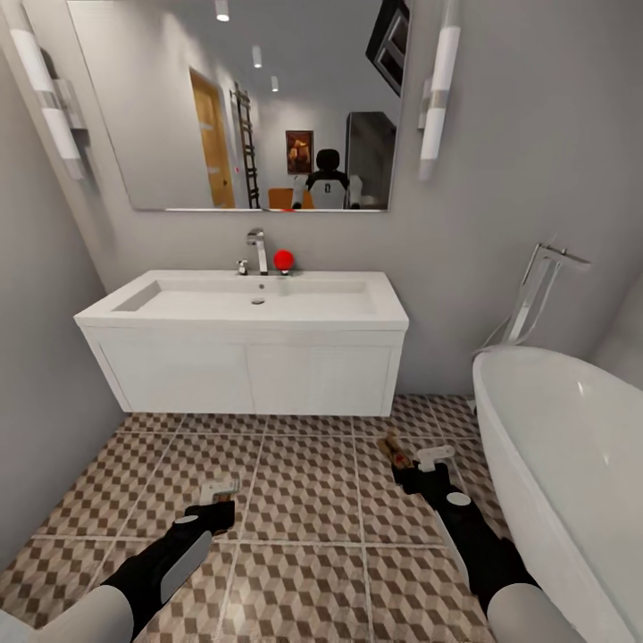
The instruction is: Take the four mousetraps from the cabinet in the bathroom and place them on the bathroom floor. Make sure all four end up on the same floor surface, and ensure that at least two of them are either under or directly next to the same bathroom sink.
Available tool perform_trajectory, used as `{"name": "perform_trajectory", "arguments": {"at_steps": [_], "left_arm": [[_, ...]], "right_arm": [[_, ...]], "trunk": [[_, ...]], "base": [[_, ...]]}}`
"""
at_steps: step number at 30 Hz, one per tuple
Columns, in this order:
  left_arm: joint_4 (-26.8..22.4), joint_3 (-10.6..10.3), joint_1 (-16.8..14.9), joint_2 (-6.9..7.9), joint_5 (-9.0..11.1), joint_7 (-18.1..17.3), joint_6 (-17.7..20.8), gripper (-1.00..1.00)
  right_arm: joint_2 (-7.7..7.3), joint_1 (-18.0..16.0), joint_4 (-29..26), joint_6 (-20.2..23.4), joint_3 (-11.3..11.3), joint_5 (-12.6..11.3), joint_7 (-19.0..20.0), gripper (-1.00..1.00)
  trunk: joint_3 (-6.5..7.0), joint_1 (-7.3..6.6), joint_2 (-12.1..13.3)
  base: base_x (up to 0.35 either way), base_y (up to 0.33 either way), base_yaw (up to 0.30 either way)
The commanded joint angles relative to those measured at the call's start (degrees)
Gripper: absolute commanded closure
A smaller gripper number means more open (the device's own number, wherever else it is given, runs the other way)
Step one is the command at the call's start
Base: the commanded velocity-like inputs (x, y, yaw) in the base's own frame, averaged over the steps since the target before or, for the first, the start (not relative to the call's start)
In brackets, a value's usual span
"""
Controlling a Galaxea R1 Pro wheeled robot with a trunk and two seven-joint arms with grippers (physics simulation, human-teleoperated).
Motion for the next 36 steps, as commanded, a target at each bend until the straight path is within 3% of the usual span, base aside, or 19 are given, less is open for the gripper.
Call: {"name": "perform_trajectory", "arguments": {"at_steps": [1, 21, 27, 36], "left_arm": [[-0.2, -0.5, -0.1, 0.1, 0.4, 0.5, 0.1, 1.0], [-0.2, -0.9, -0.1, 0.1, 0.4, 0.5, 0.0, 1.0], [-0.2, -2.4, -0.1, 0.1, 0.4, 0.5, -0.1, 1.0], [-0.3, -2.8, -0.1, 0.1, 0.4, 0.5, -0.3, 1.0]], "right_arm": [[0.02, 0.0, -0.1, 0.3, -0.2, 0.3, 0.5, 1.0], [-0.41, 0.0, -0.3, 0.2, -0.2, 0.4, 0.5, 1.0], [-0.43, 0.0, -0.3, 0.2, -0.2, 0.3, 0.5, 1.0], [-0.43, 0.0, -0.3, 0.2, -0.2, 0.3, 0.5, 1.0]], "trunk": [[-0.33, 0.22, -0.4], [-5.68, 4.61, -8.5], [-6.06, 4.61, -8.5], [-6.12, 4.61, -8.5]], "base": [[0.0, 0.0, 0.0], [0.0, 0.0, 0.0], [0.0, 0.0, 0.0], [0.0, 0.0, 0.0]]}}
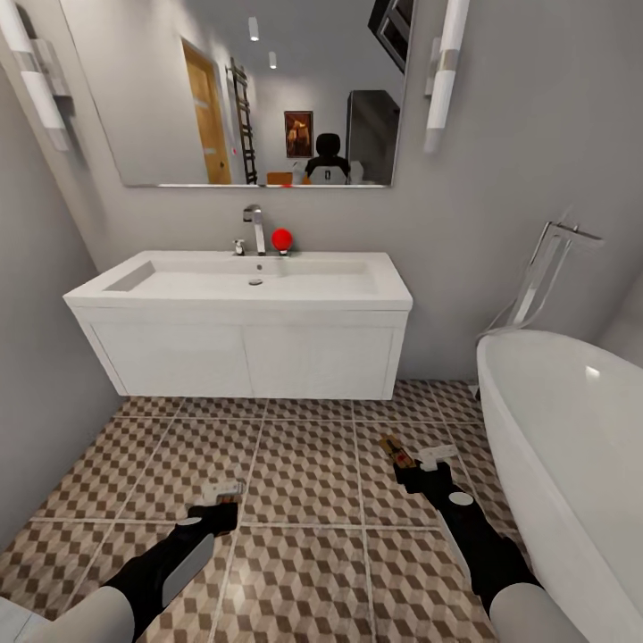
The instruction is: Take the four mousetraps from the cabinet in the bathroom and place them on the bathroom floor. Make sure all four end up on the same floor surface, and ensure that at least two of them are either under or directly next to the same bathroom sink.
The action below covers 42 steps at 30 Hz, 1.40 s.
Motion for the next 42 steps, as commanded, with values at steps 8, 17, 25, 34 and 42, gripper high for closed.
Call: {"name": "perform_trajectory", "arguments": {"at_steps": [8, 17, 25, 34, 42], "left_arm": [[-3.0, -0.1, -0.1, -0.17, 0.3, 0.5, 0.0, 1.0], [-3.0, 0.1, -0.9, -2.72, -0.3, 0.6, 3.4, 1.0], [-1.5, 0.3, -3.6, -2.92, -0.9, 0.7, 5.6, 1.0], [-3.2, 0.5, -16.5, -2.98, -1.4, 0.9, 16.4, 1.0], [-5.5, 0.5, -18.8, -2.89, -1.4, 0.5, 16.1, 1.0]], "right_arm": [[0.83, 0.0, -0.1, -7.6, 0.0, 0.6, 0.0, 1.0], [3.48, -3.2, 0.6, -5.5, 0.2, 0.7, -2.7, 1.0], [6.4, -5.1, 4.5, -4.5, 0.4, 0.7, -3.1, 1.0], [7.03, -5.2, 7.5, -6.0, 1.7, 0.7, -3.2, 1.0], [7.03, -5.2, 8.9, -8.6, 3.6, 0.7, -3.2, 1.0]], "trunk": [[-0.05, -0.01, 0.0], [-0.05, -0.01, 0.0], [-0.05, -0.01, 0.0], [-0.05, -0.01, 0.0], [-0.05, -0.01, 0.0]], "base": [[0.0, 0.0, 0.0], [0.0, 0.0, 0.0], [0.0, 0.0, 0.0], [0.0, 0.0, 0.0], [0.0, 0.0, 0.0]]}}
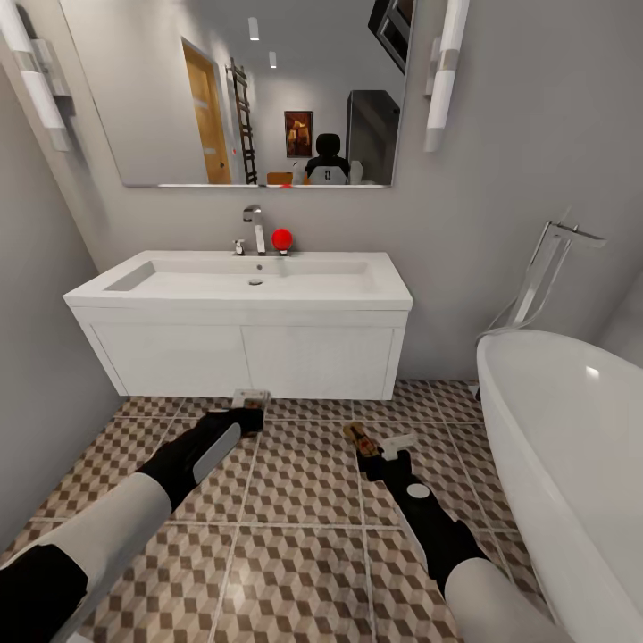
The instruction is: Take the four mousetraps from the cabinet in the bathroom and place them on the bathroom floor. Make sure all four end up on the same floor surface, and ensure that at least two of them are either under or directly next to the same bathroom sink.
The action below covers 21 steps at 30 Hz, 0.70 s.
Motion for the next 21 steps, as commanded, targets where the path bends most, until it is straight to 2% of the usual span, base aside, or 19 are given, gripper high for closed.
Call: {"name": "perform_trajectory", "arguments": {"at_steps": [1, 2, 5, 7, 8, 10, 12, 17, 21], "left_arm": [[-0.2, -0.5, -0.1, 0.12, 0.6, 0.5, -0.4, 1.0], [-0.2, -0.6, -0.1, 0.15, 0.6, 0.5, -0.8, 1.0], [-0.1, -0.8, -0.1, 0.28, 0.6, 0.5, -5.1, 1.0], [0.8, -0.9, 0.1, 0.47, 0.7, 0.4, -10.1, 1.0], [1.2, -0.9, 0.2, 0.5, 0.7, 0.4, -11.2, 1.0], [3.4, -1.0, 0.6, 0.55, 0.7, 0.4, -14.9, 1.0], [5.5, -1.3, 0.9, 0.53, 0.7, 0.3, -16.9, 1.0], [9.8, -4.4, 1.2, 0.52, 0.7, 0.3, -22.2, 1.0], [12.4, -5.5, 1.3, 0.18, 0.8, 0.3, -25.0, 1.0]], "right_arm": [[0.0, 0.0, 0.0, -0.2, -0.1, 0.3, 0.3, 1.0], [-0.03, 0.0, 0.1, -0.3, -0.1, 0.3, 0.3, 1.0], [-0.1, 0.0, 0.0, -0.4, -0.1, 0.3, 0.3, 1.0], [-0.12, 0.0, -0.1, -0.4, -0.1, 0.3, 0.3, 1.0], [-0.1, 0.0, -0.1, -0.4, 0.0, 0.3, 0.3, 1.0], [-0.07, 0.0, -0.1, -0.5, 0.0, 0.3, 0.3, 1.0], [-0.09, 0.0, -0.1, -0.7, 0.0, 0.3, 0.3, 1.0], [-0.13, 0.0, -0.1, -1.8, 0.0, 0.3, 0.3, 1.0], [-0.13, 0.0, -0.1, -2.0, 0.0, 0.3, 0.3, 1.0]], "trunk": [[-0.05, -0.01, 0.0], [-0.05, -0.01, 0.0], [-0.05, -0.01, 0.0], [-0.05, -0.01, 0.0], [-0.05, -0.01, 0.0], [-0.05, -0.01, 0.0], [-0.05, -0.01, 0.0], [-0.05, -0.01, 0.0], [-0.05, -0.01, 0.0]], "base": [[0.0, 0.0, 0.0], [0.0, 0.0, 0.0], [0.0, 0.0, 0.0], [0.0, 0.0, 0.0], [0.0, 0.0, 0.0], [0.0, 0.0, 0.0], [0.0, 0.0, 0.0], [0.0, 0.0, 0.0], [0.0, 0.0, 0.0]]}}
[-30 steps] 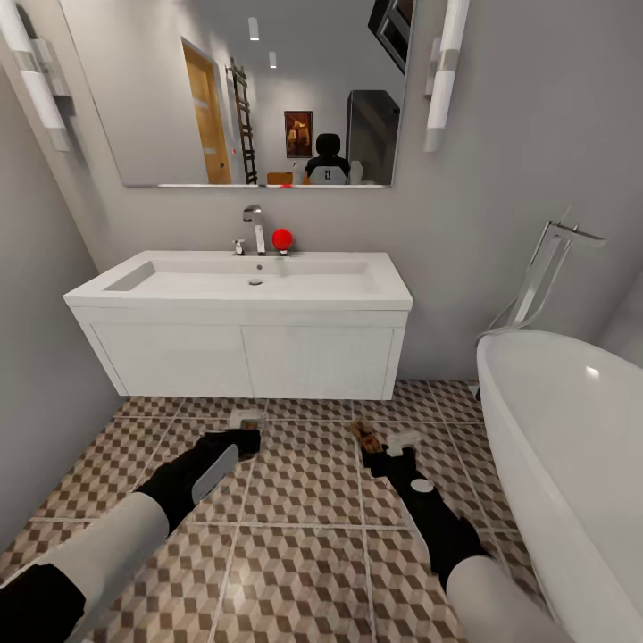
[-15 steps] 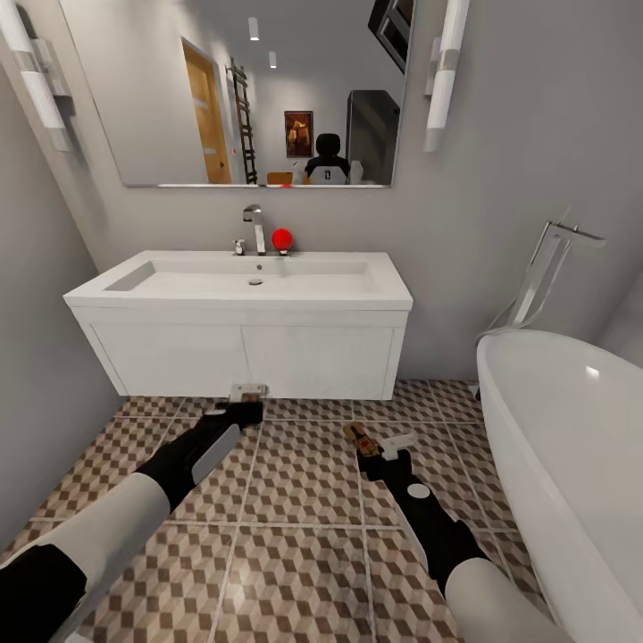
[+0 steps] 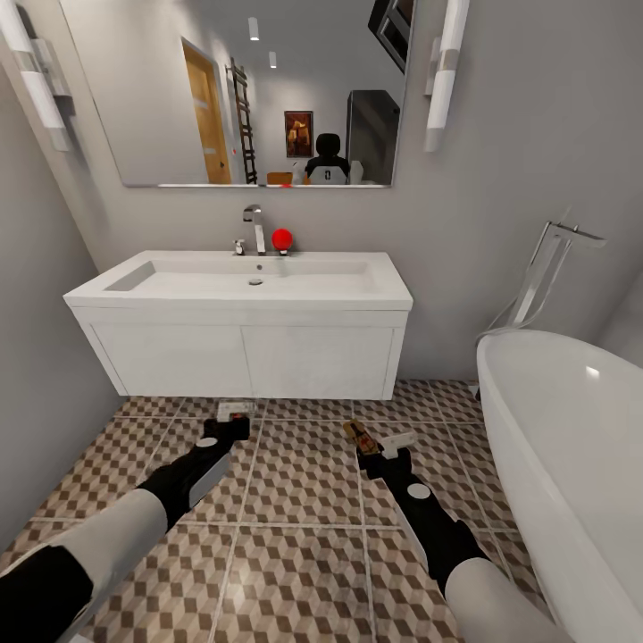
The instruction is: Take the four mousetraps from the cabinet in the bathroom and place them on the bathroom floor. Make sure all four end up on the same floor surface, and ensure that at least two of them are either under or directly next to the same bathroom sink.
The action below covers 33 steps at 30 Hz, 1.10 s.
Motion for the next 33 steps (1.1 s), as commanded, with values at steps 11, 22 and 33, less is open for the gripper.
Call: {"name": "perform_trajectory", "arguments": {"at_steps": [11, 22, 33], "left_arm": [[4.1, -1.0, 1.4, -2.35, 0.3, 0.5, -1.6, 1.0], [4.1, -1.3, 3.9, -2.79, 0.4, 0.5, -5.1, 1.0], [4.1, -1.4, 4.1, -2.83, 0.4, 0.5, -5.2, 1.0]], "right_arm": [[-0.12, 0.0, 0.0, -0.2, -0.2, 0.3, 0.3, 1.0], [-0.19, 0.0, -0.3, -0.4, -0.1, 0.3, 0.4, 1.0], [-0.14, -0.9, -1.1, 4.3, -0.4, 0.3, 0.4, 1.0]], "trunk": [[-0.05, -0.01, 0.0], [-0.05, -0.01, 0.0], [-0.05, -0.01, 0.0]], "base": [[0.0, 0.0, 0.0], [0.0, 0.0, 0.0], [0.0, 0.0, 0.0]]}}
